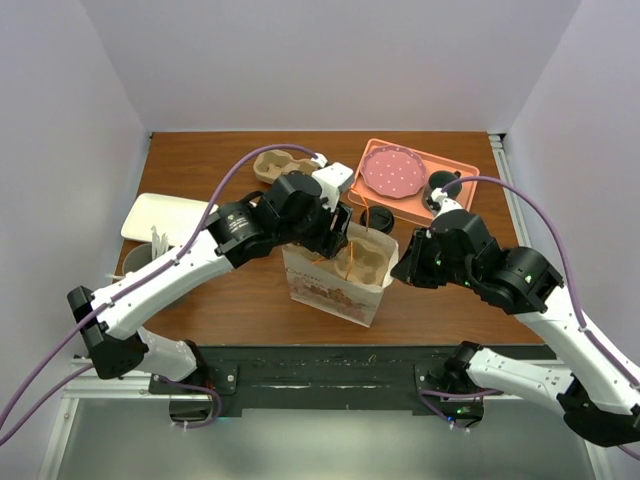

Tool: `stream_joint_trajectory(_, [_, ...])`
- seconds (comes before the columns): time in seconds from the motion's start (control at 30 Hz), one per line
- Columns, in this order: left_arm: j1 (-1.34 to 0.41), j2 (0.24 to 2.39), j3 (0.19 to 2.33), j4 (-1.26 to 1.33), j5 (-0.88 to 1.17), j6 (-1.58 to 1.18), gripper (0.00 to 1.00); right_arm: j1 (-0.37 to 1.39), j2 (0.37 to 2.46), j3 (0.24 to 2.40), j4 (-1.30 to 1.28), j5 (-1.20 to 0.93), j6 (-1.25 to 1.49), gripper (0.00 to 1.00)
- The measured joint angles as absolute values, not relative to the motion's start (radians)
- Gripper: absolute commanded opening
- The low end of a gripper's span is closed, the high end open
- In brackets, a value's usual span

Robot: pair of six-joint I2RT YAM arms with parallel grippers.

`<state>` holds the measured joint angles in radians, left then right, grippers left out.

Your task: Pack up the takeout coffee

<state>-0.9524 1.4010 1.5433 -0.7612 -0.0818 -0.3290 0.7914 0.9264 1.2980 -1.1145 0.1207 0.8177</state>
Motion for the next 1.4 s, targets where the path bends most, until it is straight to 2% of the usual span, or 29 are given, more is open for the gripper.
stream_joint_trajectory(0.07, [-0.952,1.402,1.537,-0.765,-0.083,-0.329,0.65,0.791,0.923,1.294,-1.113,0.123,0.817,0.04])
stream_joint_trajectory(0.23, [-0.952,1.406,1.523,-0.77,-0.087,-0.329,0.64,0.791,0.915,1.291,-1.105,0.136,0.817,0.02])
stream_joint_trajectory(0.47, [-0.952,1.411,1.535,-0.774,-0.08,-0.334,0.65,0.791,0.915,1.291,-1.075,0.136,0.817,0.03])
stream_joint_trajectory(0.67, [-0.952,1.417,1.658,-0.796,-0.08,-0.367,0.62,0.791,0.916,1.291,-1.059,0.139,0.817,0.06])
stream_joint_trajectory(0.77, [-0.952,1.398,1.691,-0.817,-0.111,-0.394,0.61,0.791,0.917,1.291,-1.052,0.139,0.815,0.09])
stream_joint_trajectory(0.87, [-0.952,1.375,1.694,-0.883,-0.159,-0.431,0.61,0.791,0.917,1.291,-1.049,0.139,0.81,0.16])
stream_joint_trajectory(0.9, [-0.952,1.368,1.694,-0.912,-0.177,-0.444,0.61,0.791,0.918,1.292,-1.047,0.14,0.811,0.24])
stream_joint_trajectory(1.07, [-0.952,1.332,1.694,-1.044,-0.25,-0.505,0.63,0.791,0.943,1.314,-1.043,0.15,0.806,0.41])
stream_joint_trajectory(1.4, [-0.952,1.267,1.614,-1.103,-0.327,-0.544,0.61,0.791,1.053,1.428,-1.088,0.231,0.79,0.43])
